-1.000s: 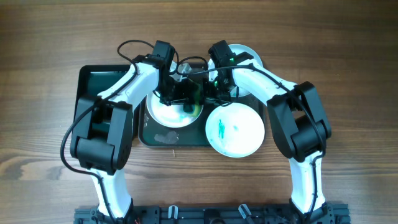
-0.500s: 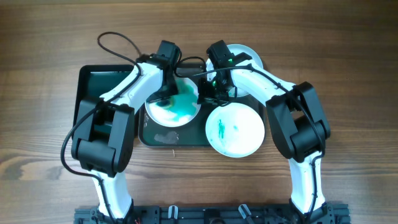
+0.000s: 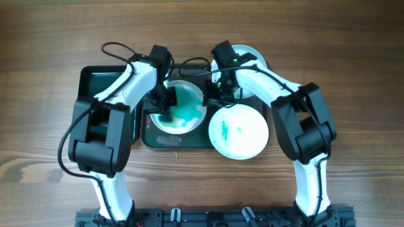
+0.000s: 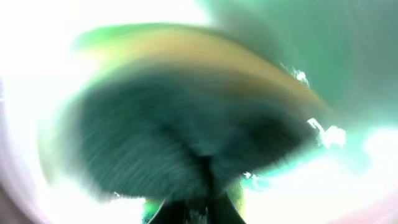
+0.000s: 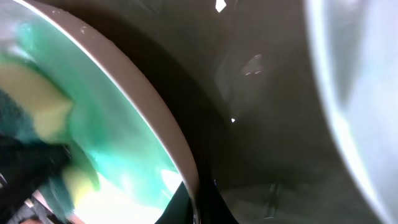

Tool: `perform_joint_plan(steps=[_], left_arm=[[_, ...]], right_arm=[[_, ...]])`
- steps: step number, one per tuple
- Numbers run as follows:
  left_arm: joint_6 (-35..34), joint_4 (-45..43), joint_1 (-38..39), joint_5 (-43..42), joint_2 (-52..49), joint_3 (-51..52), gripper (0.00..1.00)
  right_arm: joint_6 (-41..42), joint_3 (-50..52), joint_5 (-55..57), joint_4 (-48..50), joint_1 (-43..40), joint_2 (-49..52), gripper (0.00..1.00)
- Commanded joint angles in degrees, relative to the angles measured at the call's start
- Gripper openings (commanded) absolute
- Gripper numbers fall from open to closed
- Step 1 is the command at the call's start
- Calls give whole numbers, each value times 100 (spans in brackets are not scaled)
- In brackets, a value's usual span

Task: Clean dirty plates on tray and stack at the side
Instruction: 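Scrub the large plate with the sponge while right gripper holds rim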

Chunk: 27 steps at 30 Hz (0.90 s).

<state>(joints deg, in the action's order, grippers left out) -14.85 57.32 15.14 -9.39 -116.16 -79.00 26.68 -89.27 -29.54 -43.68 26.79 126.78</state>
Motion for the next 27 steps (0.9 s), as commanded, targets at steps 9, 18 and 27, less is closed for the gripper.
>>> perform_joint_plan(steps=[9, 18, 27], left_arm=[[599, -1891, 153, -1244, -129, 101, 4], [-1419, -992, 146, 2702, -129, 68, 4], [-1582, 1119, 140, 2247, -127, -1580, 4]], right_arm=[[28, 81, 48, 48, 13, 127, 4], [59, 81, 160, 57, 13, 127, 4], [236, 81, 424, 31, 15, 127, 4]])
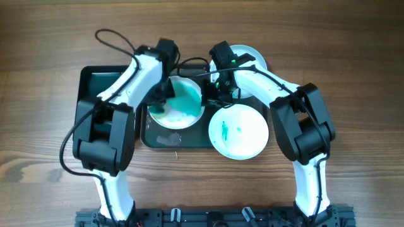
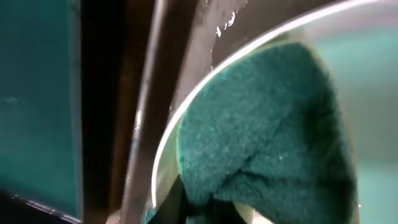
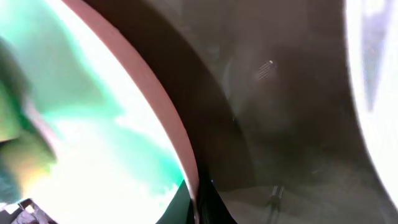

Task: Clean dirty plates on tray and stack at the side
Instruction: 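Scrub the large plate with the sponge while right gripper holds rim, then lift the cleaned plate with the right gripper and move it right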

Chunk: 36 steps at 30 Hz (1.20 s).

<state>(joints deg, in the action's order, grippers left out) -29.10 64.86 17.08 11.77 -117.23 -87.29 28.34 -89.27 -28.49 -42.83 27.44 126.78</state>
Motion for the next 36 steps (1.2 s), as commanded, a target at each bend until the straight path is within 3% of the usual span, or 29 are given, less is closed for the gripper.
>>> perform_joint_plan(steps=[1, 6, 9, 14, 22, 28, 36], left_arm=[[-144, 544, -72, 109, -20, -1001, 4], [-114, 1263, -293, 83, -20, -1976, 4], [249, 1467, -525, -184, -11, -2299, 4], [765, 1574, -813, -1075, -11, -2315, 4], [813, 1574, -824, -1134, -11, -2315, 4], [811, 1574, -824, -1134, -11, -2312, 4], [813, 1574, -824, -1134, -11, -2312, 4]], right_arm=[[72, 79, 317, -44, -50, 122, 4], [-9, 76, 789, -144, -46, -227, 4], [-131, 72, 1209, -293, 24, -673, 4], [-332, 72, 2959, -577, 420, -1537, 4], [-415, 72, 5989, -1021, 1530, -2284, 4], [-229, 72, 7676, -1467, 2074, -2308, 4], [-240, 72, 9001, -1528, 2522, -2369, 4]])
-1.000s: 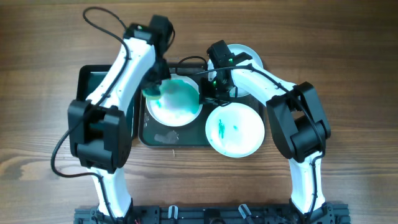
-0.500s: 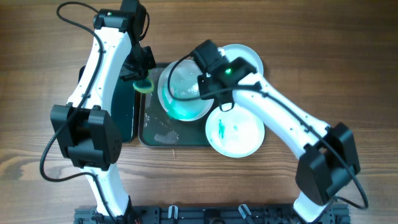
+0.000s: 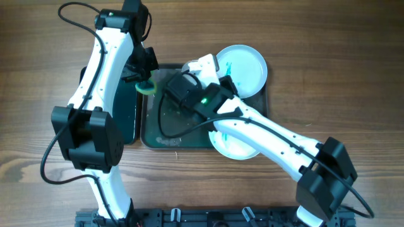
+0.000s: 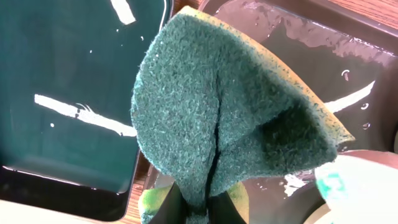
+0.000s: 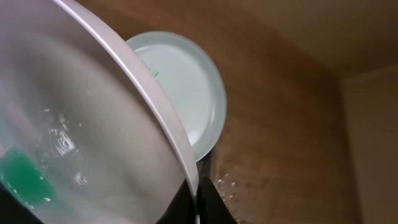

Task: Clean dirty plates on tray and stack at the side
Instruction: 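Lift the cleaned plate with the right gripper and move it right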

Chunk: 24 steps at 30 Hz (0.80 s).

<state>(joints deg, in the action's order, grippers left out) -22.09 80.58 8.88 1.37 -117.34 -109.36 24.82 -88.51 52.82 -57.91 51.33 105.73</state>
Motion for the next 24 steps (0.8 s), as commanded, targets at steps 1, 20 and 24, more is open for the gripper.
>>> perform_joint_plan(steps=[1, 20, 24], left_arm=[[111, 2, -4, -94, 0, -105, 4], [109, 2, -4, -94, 0, -105, 4], [109, 2, -4, -94, 0, -105, 4]], right_arm=[[114, -4, 1121, -20, 192, -297, 4], [63, -4, 2992, 0, 739, -837, 4], [68, -4, 2664, 2, 737, -837, 4]])
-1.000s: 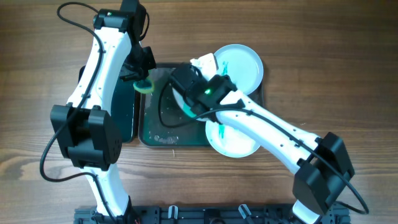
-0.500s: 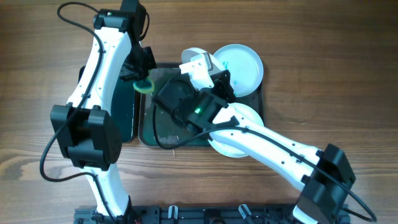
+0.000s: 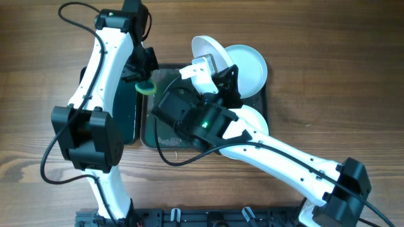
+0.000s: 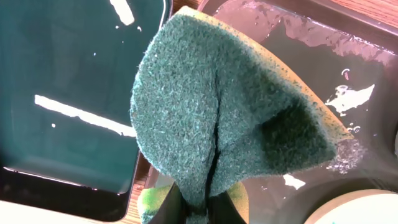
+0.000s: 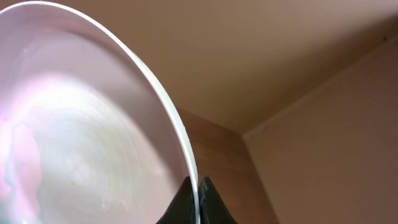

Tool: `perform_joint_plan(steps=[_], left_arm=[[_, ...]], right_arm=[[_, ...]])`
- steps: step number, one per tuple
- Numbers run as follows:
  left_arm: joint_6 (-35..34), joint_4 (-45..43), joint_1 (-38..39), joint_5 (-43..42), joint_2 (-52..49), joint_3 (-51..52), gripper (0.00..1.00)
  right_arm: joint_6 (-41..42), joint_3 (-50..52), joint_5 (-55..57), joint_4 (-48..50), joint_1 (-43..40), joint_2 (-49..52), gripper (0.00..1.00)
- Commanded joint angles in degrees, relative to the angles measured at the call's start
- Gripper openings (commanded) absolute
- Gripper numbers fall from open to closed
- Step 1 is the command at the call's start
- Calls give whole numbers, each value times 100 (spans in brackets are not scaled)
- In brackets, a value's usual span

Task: Clean dirty plates on tray and stack at the side
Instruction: 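Lift the cleaned plate with the right gripper and move it right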

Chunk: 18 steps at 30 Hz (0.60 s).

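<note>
My right gripper [image 5: 199,186] is shut on the rim of a white plate [image 5: 81,130]. The overhead view shows that plate [image 3: 211,49] tilted steeply, high above the back of the black tray [image 3: 165,135], with the right gripper [image 3: 218,66] at its lower rim. My left gripper [image 4: 208,202] is shut on a folded green sponge [image 4: 230,106]. The sponge [image 3: 145,85] hangs over the black tray's back left corner. A second plate [image 3: 252,63] lies at the tray's back right. A third plate [image 3: 255,116] is partly hidden under my right arm.
A dark green tray [image 4: 62,74] adjoins the black tray on the left. The black tray's floor [image 4: 323,68] is wet. Bare wooden table [image 3: 353,75] surrounds both trays. My raised right arm [image 3: 252,151] covers the front right of the black tray.
My right arm has risen and tipped the plate up more steeply; its wrist view now shows wall behind the plate, not the table. The left gripper and sponge have stayed in place.
First my left gripper pressed the sponge onto a green-smeared plate in the tray while my right gripper held its rim. Then the sponge was at that plate's left edge. Later the sponge was raised at the tray's back left and the plate was lifted; now it is upended.
</note>
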<state>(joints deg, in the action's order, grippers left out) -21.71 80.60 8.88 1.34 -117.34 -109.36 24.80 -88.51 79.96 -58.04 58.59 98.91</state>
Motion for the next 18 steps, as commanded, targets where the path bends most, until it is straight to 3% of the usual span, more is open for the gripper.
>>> perform_joint_plan(steps=[1, 6, 9, 12, 18], left_arm=[[72, 0, -4, -92, 0, -105, 4], [72, 2, -4, -92, 0, -105, 4], [72, 7, -4, -92, 0, -105, 4], [68, 7, 0, -92, 0, -105, 4], [46, 4, 0, -92, 0, -105, 4]], right_arm=[[72, -4, -238, 17, 4, -155, 4], [72, -2, -1847, 15, -186, -153, 4], [70, -2, -3742, 39, -590, -153, 4], [63, -2, -5600, 76, -1368, -136, 4], [-566, -2, -8098, 181, -3215, -136, 4]])
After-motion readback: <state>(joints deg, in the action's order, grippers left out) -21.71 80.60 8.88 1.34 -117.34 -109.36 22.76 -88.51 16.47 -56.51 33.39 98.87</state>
